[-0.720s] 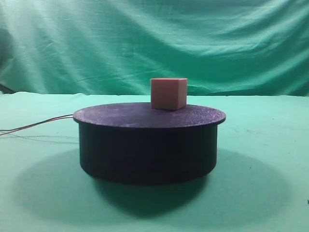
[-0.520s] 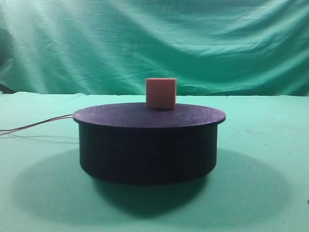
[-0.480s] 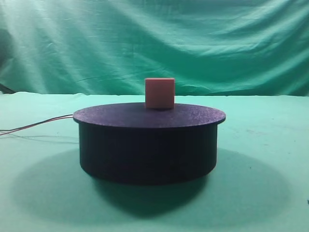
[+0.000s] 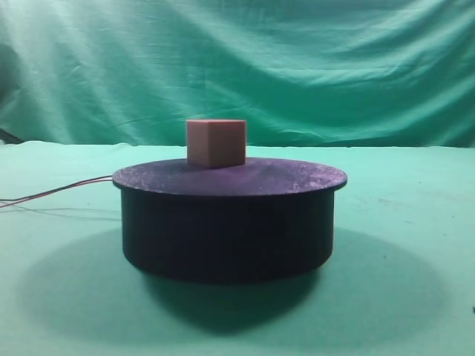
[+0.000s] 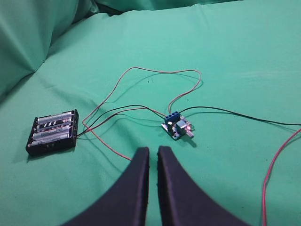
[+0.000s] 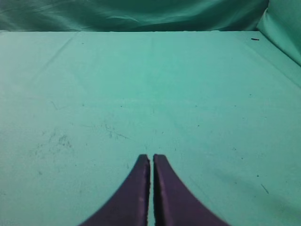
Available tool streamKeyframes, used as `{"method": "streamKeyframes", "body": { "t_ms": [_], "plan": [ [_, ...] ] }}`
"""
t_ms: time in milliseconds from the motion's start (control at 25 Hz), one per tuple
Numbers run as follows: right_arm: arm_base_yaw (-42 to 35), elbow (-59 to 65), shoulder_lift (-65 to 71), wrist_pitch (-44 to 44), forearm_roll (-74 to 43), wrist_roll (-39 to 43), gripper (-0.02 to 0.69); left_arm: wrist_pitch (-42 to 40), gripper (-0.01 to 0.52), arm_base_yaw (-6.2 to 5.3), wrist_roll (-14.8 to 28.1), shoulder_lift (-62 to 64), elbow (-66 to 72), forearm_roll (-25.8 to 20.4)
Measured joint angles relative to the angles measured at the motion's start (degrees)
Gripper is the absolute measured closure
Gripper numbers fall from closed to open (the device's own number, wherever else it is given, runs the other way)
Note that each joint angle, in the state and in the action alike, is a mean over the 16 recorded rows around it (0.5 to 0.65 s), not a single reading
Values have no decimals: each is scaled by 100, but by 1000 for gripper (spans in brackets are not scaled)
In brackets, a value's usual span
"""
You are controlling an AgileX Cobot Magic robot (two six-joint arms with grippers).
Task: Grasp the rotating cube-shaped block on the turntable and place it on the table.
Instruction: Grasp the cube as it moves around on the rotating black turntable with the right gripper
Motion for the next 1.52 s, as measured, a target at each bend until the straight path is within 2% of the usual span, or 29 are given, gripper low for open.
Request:
{"method": "streamKeyframes", "body": {
  "t_ms": [280,480,640,960,1240,1520],
  "plan": [
    [0,-31,5,-1436,-40,-13,665,0,514,0,0,0,0,0],
    [0,-451,228,-1660,-33,28,665,0,514,0,0,0,0,0],
    [0,-1031,677,-1053,-5,89,665,0,514,0,0,0,0,0],
    [0,-2196,2009,917,453,-52,665,0,514,0,0,0,0,0],
    [235,-2730,3432,1753,1669,-1300,665,0,514,0,0,0,0,0],
    [1376,-3338,5072,2189,2646,-2547,665,0,514,0,0,0,0,0]
  ]
}}
